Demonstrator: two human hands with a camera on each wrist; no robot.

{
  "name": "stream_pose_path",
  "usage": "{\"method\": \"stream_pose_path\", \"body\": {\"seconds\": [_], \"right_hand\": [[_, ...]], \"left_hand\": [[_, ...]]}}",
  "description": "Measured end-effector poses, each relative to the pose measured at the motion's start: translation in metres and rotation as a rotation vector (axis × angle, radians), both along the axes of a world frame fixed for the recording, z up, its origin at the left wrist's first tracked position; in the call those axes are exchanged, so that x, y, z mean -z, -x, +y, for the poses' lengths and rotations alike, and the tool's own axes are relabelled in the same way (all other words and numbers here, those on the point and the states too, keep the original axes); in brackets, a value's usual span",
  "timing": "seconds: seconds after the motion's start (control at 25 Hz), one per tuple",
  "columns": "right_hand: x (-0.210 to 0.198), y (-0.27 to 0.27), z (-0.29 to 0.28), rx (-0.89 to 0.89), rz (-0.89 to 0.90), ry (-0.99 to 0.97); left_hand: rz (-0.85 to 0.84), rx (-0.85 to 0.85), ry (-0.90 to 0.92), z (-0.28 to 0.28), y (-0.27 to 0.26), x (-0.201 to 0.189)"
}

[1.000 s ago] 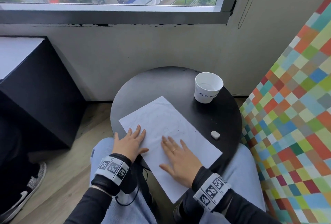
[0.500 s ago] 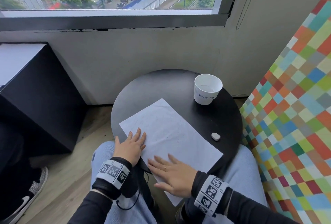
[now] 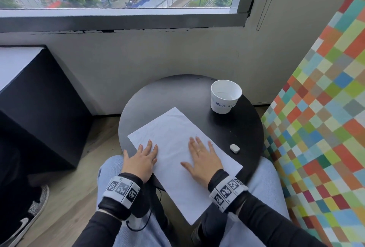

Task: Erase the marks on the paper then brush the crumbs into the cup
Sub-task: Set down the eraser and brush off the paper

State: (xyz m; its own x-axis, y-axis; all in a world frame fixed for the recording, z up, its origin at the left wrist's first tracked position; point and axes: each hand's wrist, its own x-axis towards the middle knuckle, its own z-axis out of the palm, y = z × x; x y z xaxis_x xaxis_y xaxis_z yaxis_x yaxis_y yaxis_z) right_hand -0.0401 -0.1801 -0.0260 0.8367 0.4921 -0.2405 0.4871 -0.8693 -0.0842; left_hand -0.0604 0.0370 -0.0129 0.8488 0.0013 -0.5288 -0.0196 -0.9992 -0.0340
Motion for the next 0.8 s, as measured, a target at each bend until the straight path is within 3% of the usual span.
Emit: {"method": "stream_pose_path", "body": {"seconds": [0.08, 0.16, 0.24, 0.36, 0.44, 0.52, 0.6, 0.64, 0.8], "right_hand": [[-0.003, 0.008, -0.001, -0.093, 0.004, -0.083], [0.002, 0.039, 0.008, -0.413, 0.101, -0.167], [0.003, 0.053, -0.001, -0.534, 0.167, -0.065], [0.001, 0.014, -0.026, -0.159, 0.05, 0.061], [-0.013, 0.004, -0.032, -0.034, 0.055, 0.047], [-0.014, 0.026, -0.016, -0.231, 0.033, -0.018], [-0.001, 0.056, -0.007, -0.546, 0.121, -0.113], [-0.002, 0.057, -0.011, -0.599, 0.215, -0.052], [-0.006, 0.002, -0.048, -0.119, 0.036, 0.072]], "left_hand": [[-0.004, 0.002, -0.008, 0.0, -0.001, 0.0], [-0.003, 0.005, -0.011, -0.001, -0.002, -0.001], [0.004, 0.007, -0.015, -0.001, -0.003, -0.001], [0.014, 0.006, -0.025, -0.002, -0.002, -0.001], [0.011, 0.006, -0.029, -0.004, -0.002, 0.0], [0.007, 0.001, -0.032, -0.003, -0.002, -0.002], [0.01, 0.001, -0.03, -0.004, -0.002, -0.002], [0.011, 0.003, -0.03, -0.004, -0.001, -0.002], [0.019, 0.0, -0.03, -0.004, -0.002, -0.004]]}}
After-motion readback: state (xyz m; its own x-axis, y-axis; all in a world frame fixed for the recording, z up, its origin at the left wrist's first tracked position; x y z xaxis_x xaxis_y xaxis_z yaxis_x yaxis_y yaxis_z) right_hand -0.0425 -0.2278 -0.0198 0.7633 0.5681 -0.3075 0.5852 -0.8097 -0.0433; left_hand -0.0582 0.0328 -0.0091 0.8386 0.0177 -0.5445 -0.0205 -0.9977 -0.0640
